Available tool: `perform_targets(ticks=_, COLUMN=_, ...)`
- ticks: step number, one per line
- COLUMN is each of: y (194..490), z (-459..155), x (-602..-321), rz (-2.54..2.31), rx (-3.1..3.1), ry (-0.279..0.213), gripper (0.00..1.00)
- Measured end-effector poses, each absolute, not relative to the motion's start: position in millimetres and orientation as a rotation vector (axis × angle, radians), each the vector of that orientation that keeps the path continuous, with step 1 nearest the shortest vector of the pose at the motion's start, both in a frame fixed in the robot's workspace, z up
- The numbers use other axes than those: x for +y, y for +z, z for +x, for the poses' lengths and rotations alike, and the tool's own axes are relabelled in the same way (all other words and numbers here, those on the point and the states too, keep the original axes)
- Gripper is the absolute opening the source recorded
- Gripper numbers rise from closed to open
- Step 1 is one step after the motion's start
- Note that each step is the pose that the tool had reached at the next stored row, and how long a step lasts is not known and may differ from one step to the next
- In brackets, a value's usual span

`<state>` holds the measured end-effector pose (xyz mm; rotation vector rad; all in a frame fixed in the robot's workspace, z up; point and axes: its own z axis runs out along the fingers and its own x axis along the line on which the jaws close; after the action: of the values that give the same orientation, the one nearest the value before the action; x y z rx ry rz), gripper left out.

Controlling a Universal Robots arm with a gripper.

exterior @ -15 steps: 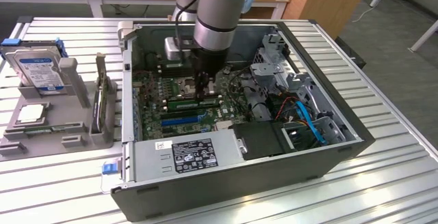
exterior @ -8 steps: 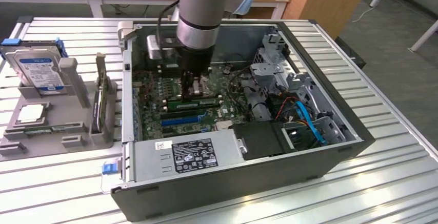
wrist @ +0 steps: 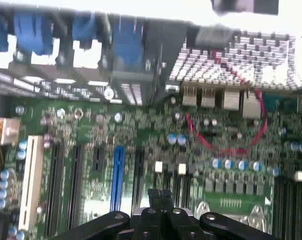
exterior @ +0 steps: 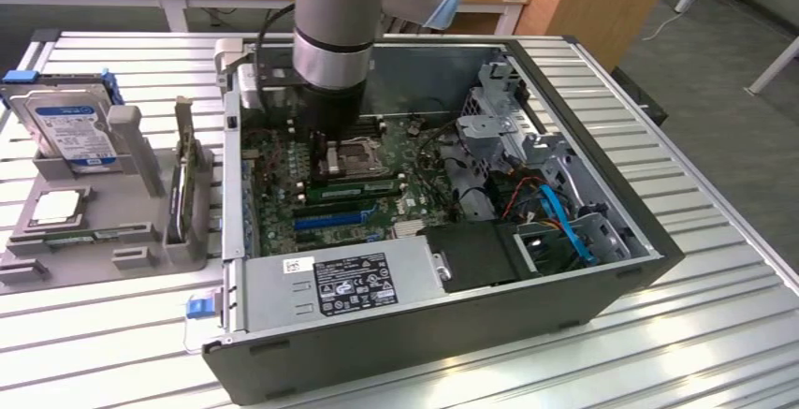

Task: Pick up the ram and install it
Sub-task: 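Press down the ram until it locks into place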

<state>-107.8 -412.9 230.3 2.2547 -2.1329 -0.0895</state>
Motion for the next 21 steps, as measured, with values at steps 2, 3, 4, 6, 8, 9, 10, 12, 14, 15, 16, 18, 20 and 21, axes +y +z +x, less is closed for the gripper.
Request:
perform_targets(ticks=2, y=230.0, z=-108.2, x=-412.9, rz=2.255, rx=-2.133, ry=-0.089, gripper=0.11)
perform_targets(ticks=3, y=228.4, z=-108.2, x=-412.9, rz=2.255, rx=-2.133, ry=-0.089, gripper=0.11)
perform_targets(ticks=4, y=226.6, z=-108.2, x=-413.0, rz=2.255, rx=-2.133, ry=-0.089, gripper=0.11)
perform_targets(ticks=6, y=223.2, z=-108.3, x=-413.1, rz=2.254, rx=-2.133, ry=-0.089, gripper=0.11)
perform_targets(ticks=8, y=220.7, z=-108.4, x=-413.2, rz=2.254, rx=-2.132, ry=-0.088, gripper=0.11)
perform_targets(ticks=9, y=220.8, z=-108.4, x=-413.1, rz=2.254, rx=-2.133, ry=-0.089, gripper=0.11)
perform_targets(ticks=10, y=223.4, z=-108.0, x=-412.7, rz=2.257, rx=-2.135, ry=-0.089, gripper=0.11)
perform_targets(ticks=12, y=231.8, z=-106.7, x=-413.2, rz=2.255, rx=-2.134, ry=-0.089, gripper=0.11)
perform_targets(ticks=14, y=233.0, z=-99.3, x=-413.4, rz=2.255, rx=-2.134, ry=-0.089, gripper=0.11)
perform_targets(ticks=15, y=233.2, z=-94.9, x=-413.5, rz=2.255, rx=-2.134, ry=-0.089, gripper=0.11)
perform_targets(ticks=16, y=233.2, z=-90.3, x=-413.6, rz=2.255, rx=-2.134, ry=-0.089, gripper=0.11)
perform_targets(ticks=18, y=233.2, z=-81.3, x=-413.9, rz=2.255, rx=-2.134, ry=-0.089, gripper=0.11)
perform_targets(ticks=20, y=233.4, z=-72.3, x=-414.1, rz=2.255, rx=-2.133, ry=-0.089, gripper=0.11)
perform_targets(ticks=21, y=233.4, z=-67.9, x=-414.1, rz=2.255, rx=-2.134, ry=-0.089, gripper=0.11)
